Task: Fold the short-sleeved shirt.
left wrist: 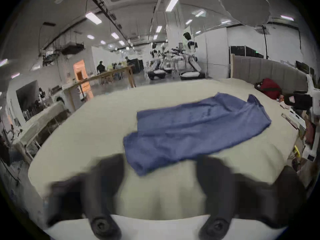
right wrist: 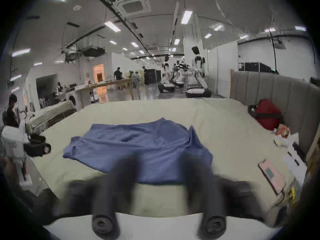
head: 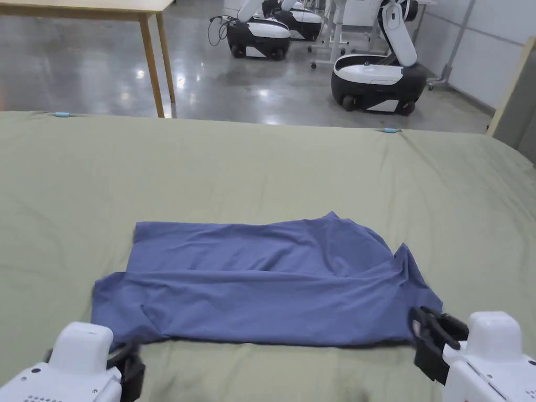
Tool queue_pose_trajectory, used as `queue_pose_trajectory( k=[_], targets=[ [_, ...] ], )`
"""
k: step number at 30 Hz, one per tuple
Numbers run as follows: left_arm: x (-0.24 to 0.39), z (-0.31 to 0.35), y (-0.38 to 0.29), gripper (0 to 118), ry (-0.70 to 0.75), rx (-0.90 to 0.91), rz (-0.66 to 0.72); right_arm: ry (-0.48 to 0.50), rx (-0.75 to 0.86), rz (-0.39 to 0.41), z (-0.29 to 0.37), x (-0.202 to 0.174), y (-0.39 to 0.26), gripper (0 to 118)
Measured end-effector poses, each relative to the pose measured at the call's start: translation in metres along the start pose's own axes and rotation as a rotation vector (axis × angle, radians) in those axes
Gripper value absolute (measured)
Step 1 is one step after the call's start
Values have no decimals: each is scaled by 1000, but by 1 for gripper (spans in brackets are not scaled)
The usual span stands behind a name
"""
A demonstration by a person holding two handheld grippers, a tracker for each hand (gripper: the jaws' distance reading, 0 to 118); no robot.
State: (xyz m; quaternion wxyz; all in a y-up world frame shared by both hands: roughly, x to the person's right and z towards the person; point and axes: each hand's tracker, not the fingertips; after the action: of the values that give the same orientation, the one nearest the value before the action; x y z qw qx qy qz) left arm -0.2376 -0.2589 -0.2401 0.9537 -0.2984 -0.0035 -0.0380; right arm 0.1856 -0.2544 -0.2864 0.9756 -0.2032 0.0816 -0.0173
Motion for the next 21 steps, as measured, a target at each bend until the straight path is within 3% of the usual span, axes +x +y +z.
queue_pose_trajectory(
  k=[4, 5, 6, 7, 8, 14, 15, 16, 17, 18, 19, 20, 21],
  targets=[
    [-21, -30, -30, 2, -25, -99, 78, 32, -32, -49, 6, 4, -8, 1],
    [-24, -37, -30, 14, 3, -104, 68, 30, -30, -46, 8, 6, -9, 1],
    [-29, -42, -32, 38, 12, -112, 74, 28, -32, -46, 9, 8, -9, 1],
    [-37, -49, -33, 93, 10, -134, 108, 23, -35, -50, 10, 10, -10, 1],
    [-43, -56, -34, 116, 13, -133, 133, 19, -39, -57, 11, 13, -11, 1],
    [-50, -89, -15, 111, 60, -148, 114, -13, -72, -71, 8, 26, -15, 2],
    [-50, -95, -11, 100, 51, -137, 111, -20, -77, -69, 7, 28, -15, 3],
    [-50, -104, -8, 74, 49, -152, 112, -29, -94, -72, 4, 33, -16, 7],
    [-53, -113, -3, 53, 52, -164, 107, -44, -115, -77, 0, 36, -17, 20],
    [-53, -122, -2, 45, 56, -176, 103, -68, -145, -84, -5, 41, -18, 45],
    [-53, -132, -1, 44, 59, -194, 99, -95, -168, -93, -11, 46, -19, 88],
    [-53, -141, 0, 40, 49, -212, 97, -111, -191, -103, -18, 52, -19, 112],
    [-53, -147, 0, 33, 45, -219, 98, -121, -210, -116, -25, 58, -20, 118]
  ],
)
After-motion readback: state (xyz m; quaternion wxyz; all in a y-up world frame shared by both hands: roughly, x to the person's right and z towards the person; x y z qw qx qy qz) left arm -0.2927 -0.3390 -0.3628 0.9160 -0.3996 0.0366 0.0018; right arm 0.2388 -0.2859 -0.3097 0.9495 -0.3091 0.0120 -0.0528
